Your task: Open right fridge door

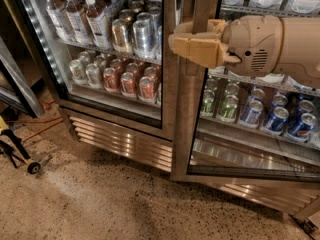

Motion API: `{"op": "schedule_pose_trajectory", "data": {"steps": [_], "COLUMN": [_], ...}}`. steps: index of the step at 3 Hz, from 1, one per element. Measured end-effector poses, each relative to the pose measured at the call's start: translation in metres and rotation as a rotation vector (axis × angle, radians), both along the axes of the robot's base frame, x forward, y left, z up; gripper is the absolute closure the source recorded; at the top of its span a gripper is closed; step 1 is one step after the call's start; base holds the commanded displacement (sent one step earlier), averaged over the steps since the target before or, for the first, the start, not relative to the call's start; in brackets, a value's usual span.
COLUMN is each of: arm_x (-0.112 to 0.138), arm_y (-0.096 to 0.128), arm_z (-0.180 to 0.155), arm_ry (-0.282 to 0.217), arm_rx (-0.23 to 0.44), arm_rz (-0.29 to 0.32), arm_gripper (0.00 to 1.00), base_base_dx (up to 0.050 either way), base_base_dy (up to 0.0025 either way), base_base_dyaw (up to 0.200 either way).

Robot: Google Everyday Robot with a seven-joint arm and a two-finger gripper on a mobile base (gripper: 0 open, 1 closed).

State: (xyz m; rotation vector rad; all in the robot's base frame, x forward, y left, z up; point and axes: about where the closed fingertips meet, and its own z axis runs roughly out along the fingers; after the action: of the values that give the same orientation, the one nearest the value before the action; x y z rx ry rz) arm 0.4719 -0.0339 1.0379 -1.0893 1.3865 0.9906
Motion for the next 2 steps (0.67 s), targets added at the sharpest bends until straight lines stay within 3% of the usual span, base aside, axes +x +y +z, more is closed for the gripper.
{"op": "schedule_pose_trajectory", "data": {"steps": [2], "arm_x": [0.0000], "arm_y": [0.0001], "arm_z": [0.0000], "arm_ry": [0.000], "arm_rx": [0.000], "arm_rz": [0.000], "arm_gripper": [1.00], "base_base_dx": [0.000], "base_base_dy": [0.00021], "base_base_dyaw": [-0.195]}}
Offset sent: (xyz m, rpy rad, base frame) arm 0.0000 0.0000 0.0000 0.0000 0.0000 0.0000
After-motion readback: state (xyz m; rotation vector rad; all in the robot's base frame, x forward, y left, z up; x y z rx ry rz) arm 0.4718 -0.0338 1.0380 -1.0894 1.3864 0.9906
